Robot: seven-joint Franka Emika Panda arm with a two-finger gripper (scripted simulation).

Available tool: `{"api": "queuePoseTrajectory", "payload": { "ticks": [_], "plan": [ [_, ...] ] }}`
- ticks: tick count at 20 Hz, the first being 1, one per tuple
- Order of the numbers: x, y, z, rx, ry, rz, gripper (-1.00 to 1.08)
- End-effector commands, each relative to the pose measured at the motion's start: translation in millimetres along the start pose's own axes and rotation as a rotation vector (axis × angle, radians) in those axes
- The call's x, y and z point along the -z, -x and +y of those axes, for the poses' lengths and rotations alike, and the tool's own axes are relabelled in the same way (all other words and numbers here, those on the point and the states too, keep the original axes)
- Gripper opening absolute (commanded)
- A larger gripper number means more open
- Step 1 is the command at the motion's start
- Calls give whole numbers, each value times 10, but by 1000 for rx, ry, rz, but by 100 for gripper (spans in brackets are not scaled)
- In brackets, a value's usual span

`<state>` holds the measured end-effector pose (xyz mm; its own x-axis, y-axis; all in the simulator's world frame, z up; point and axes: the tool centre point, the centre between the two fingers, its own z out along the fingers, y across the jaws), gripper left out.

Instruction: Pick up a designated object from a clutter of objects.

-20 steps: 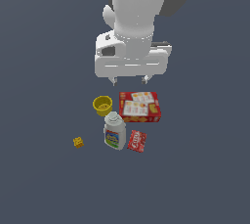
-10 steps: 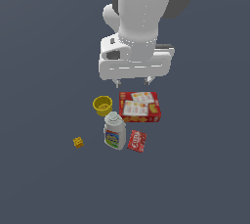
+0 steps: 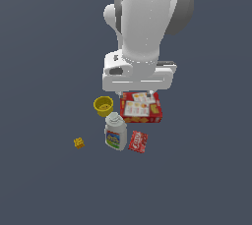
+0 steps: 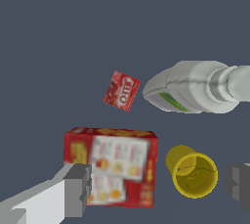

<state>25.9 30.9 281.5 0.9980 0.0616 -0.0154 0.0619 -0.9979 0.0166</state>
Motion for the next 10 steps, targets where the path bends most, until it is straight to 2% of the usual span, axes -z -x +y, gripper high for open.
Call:
{"api": "queuePoseTrajectory", "payload": {
  "ticks": [1, 10],
  "plan": [
    [-154, -83, -22, -29, -3, 1, 100],
    [-996, -438, -137, -185, -14, 6, 100]
  ]
}}
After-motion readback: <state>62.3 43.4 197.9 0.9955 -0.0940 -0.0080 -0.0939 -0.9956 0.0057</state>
